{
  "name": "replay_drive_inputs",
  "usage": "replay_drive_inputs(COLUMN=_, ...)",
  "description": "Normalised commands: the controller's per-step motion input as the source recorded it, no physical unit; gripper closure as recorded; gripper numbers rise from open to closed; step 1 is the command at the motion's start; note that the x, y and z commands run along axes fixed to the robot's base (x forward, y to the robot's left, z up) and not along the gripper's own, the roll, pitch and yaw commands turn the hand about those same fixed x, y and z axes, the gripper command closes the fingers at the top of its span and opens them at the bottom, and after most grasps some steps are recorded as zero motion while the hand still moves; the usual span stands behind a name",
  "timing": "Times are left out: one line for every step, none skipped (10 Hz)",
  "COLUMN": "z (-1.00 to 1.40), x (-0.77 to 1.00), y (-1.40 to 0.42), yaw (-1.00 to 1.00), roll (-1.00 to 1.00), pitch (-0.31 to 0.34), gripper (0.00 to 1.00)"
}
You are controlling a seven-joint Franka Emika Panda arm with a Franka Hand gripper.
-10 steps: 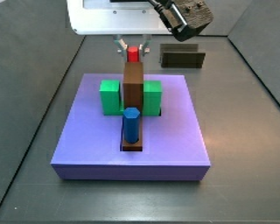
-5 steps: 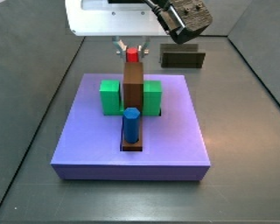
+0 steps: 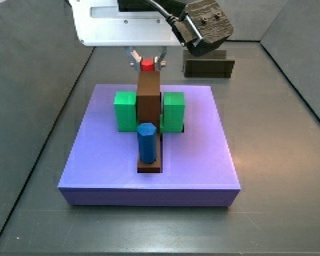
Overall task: Pick up the red object. Move up. Move to above the board. Insert the red object.
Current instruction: Insert the red object.
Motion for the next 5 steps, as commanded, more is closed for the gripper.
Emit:
replay_drive_inputs(z=-0.46, x=0.23, y=0.0, yaw=0.0, roll=0.03, pitch=0.0, gripper=1.0)
replay_drive_inputs(z=-0.58, x=0.25, y=0.0, yaw=0.0, roll=0.07, pitch=-0.004, gripper=1.0)
replay_drive_inputs(z=-0.57, x=0.27, y=0.0, yaw=0.0, roll=0.1, pitch=0.0, gripper=1.0)
replay_drive_inputs(z=-0.06, x=0.06, y=0.0, yaw=0.0, roll=0.0, pitch=0.0, gripper=1.0)
replay_drive_inputs(z=0.0, x=0.0, y=0.0, yaw=0.0, roll=0.0, pitch=0.0, gripper=1.0)
